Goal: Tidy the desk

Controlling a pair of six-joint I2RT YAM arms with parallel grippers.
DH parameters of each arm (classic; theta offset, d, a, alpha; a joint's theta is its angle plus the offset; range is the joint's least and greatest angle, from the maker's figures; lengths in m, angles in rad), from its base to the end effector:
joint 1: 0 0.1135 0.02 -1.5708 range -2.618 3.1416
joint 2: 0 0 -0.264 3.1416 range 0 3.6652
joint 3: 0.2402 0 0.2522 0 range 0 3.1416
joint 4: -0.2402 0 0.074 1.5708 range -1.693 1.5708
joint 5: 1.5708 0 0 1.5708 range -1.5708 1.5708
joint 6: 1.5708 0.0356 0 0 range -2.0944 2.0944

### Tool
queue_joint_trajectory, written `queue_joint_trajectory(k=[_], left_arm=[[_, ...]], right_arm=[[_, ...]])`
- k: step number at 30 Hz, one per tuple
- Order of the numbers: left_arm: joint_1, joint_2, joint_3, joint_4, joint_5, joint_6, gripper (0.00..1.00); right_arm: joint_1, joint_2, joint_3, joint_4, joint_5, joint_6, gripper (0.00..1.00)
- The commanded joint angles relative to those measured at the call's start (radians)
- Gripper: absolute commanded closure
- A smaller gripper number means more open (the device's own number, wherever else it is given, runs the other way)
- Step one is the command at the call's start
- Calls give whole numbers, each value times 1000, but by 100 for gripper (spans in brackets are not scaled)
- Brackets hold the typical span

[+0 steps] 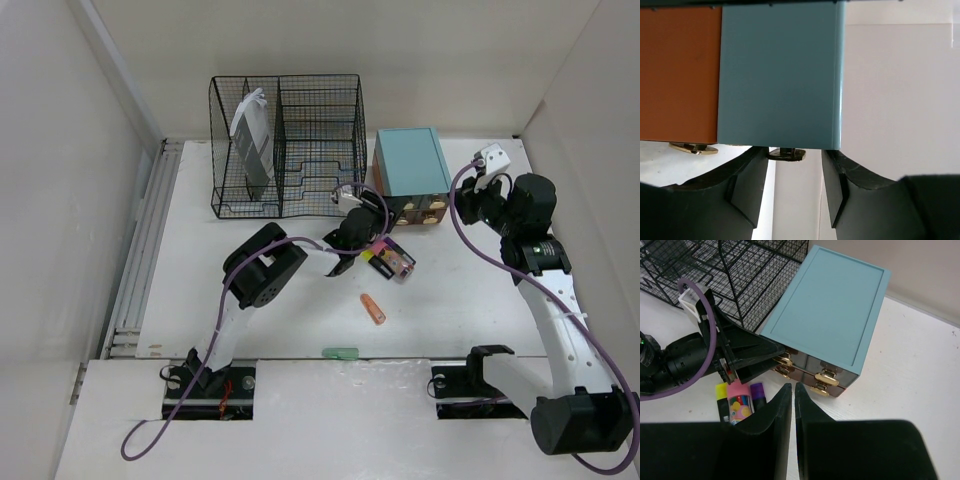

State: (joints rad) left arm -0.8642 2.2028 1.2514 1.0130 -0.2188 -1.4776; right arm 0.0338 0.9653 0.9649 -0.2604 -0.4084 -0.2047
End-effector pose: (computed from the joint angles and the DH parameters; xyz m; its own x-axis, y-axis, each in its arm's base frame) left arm 0.3146 -0.3567 0.1686 -0.5955 -0.7994 -0.0796 0.0958 0.0277 -0.9950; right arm 0.2172 0.0215 0.3630 -0.1681 -0.1923 -0.9668 -0.4582 0.8836 -0.0961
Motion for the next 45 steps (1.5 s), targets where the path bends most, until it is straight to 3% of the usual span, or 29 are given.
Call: queue_joint_trajectory(k=[1, 4, 12, 34, 36, 39, 45], left_arm=[[24, -81, 28, 47, -93, -41, 57], [24, -81, 37, 18, -93, -41, 58], [5, -72, 13, 39, -74, -52, 80], [-174, -129, -228, 205, -83, -46, 81], [-174, -129, -237, 205, -83, -46, 75], [-185, -129, -250, 216, -74, -55, 75], [-185, -158, -271, 216, -74, -10, 45]], right_arm=[[-3, -19, -3, 55, -24, 8, 88], [-3, -19, -3, 55, -24, 8, 88], [-3, -19, -3, 55, -24, 8, 88], [-3, -19, -12, 55, -33, -1, 88], [-3, -19, -12, 55, -33, -1, 88], [-3, -19, -12, 55, -43, -1, 88], [-3, -19, -12, 55, -43, -10, 88]])
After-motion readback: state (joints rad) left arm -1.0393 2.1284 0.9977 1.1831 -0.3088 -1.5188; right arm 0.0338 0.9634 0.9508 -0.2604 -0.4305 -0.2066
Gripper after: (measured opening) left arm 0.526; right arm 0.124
